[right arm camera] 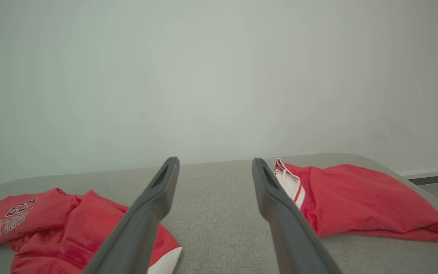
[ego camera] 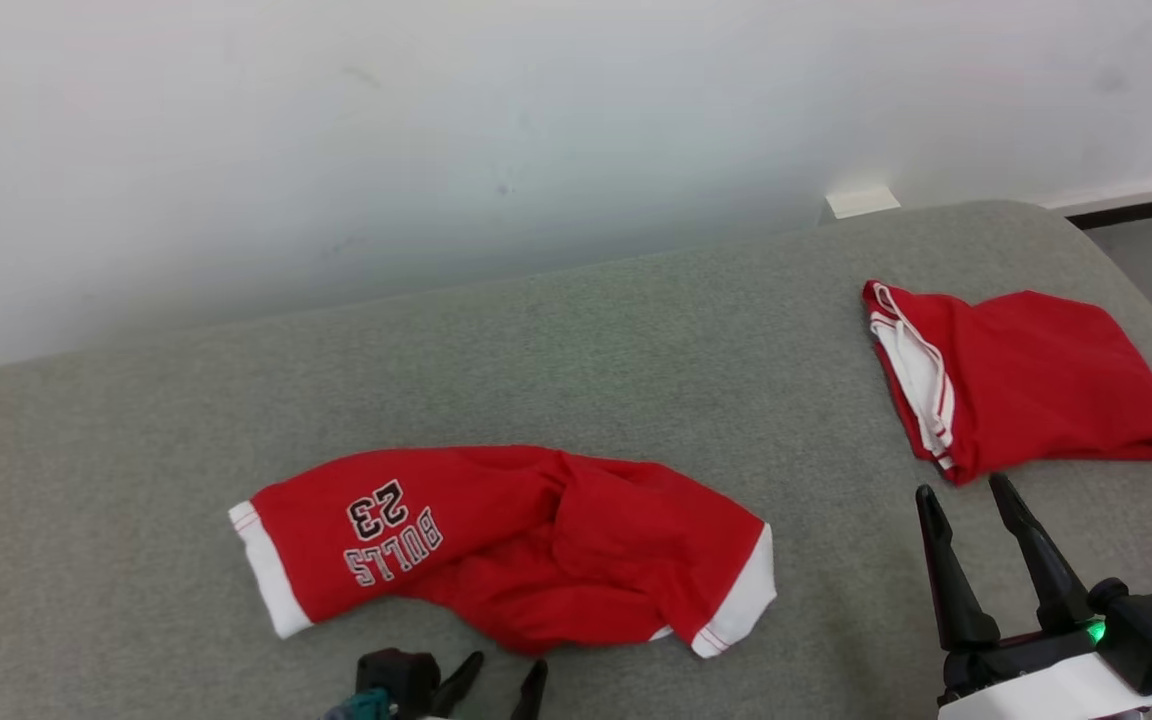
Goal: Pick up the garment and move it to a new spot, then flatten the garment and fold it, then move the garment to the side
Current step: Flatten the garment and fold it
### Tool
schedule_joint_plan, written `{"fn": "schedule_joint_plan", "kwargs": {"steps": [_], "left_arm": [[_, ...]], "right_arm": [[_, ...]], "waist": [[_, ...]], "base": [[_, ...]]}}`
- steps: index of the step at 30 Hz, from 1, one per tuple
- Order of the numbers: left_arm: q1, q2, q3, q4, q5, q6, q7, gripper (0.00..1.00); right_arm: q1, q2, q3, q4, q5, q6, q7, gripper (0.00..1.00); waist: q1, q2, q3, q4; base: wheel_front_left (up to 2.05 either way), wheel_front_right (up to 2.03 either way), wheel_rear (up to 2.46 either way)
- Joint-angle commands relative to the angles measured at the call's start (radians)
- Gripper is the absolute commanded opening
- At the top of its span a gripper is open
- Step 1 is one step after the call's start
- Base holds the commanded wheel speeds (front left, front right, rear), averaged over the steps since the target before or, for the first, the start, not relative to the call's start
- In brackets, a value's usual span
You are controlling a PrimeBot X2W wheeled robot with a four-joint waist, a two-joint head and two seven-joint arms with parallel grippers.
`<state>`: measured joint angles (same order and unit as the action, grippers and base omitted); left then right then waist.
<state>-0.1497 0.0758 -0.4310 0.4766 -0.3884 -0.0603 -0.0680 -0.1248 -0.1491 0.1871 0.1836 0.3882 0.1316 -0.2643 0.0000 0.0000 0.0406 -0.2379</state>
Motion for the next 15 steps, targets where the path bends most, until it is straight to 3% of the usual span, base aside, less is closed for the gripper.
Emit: {"fn": "schedule_joint_plan", "kwargs": {"steps": [1,10,11,13,15], "left_arm": [[-0.023,-0.001,0.003,0.026,-0.01,0.004,-0.002,1.0],[-0.09,-0.009,0.01,0.096,-0.029,-0.001,-0.068,1.0],[-0.092,-0.009,0.013,0.098,-0.034,-0.002,-0.08,0.8],[-0.095,-0.01,0.013,0.099,-0.039,-0.006,-0.095,0.0],[-0.097,-0.009,0.008,0.096,-0.041,-0.011,-0.102,0.0]], "right_arm": [[-0.019,0.005,-0.001,0.0,0.0,-0.002,0.001,1.0],[-0.02,0.002,-0.015,0.001,0.003,-0.002,0.001,1.0],[-0.02,0.003,-0.017,0.002,0.002,-0.002,0.001,1.0],[-0.016,0.003,-0.019,0.002,0.0,-0.002,0.001,1.0],[-0.008,0.004,-0.019,0.003,-0.003,-0.002,0.001,1.0]], "waist": [[0.0,0.0,0.027,-0.046],[0.0,0.0,0.052,-0.094],[0.0,0.0,0.051,-0.093],[0.0,0.0,0.046,-0.084],[0.0,0.0,0.039,-0.069]], "base": [[0.0,0.0,0.0],[0.0,0.0,0.0],[0.0,0.0,0.0],[0.0,0.0,0.0],[0.0,0.0,0.0]]}}
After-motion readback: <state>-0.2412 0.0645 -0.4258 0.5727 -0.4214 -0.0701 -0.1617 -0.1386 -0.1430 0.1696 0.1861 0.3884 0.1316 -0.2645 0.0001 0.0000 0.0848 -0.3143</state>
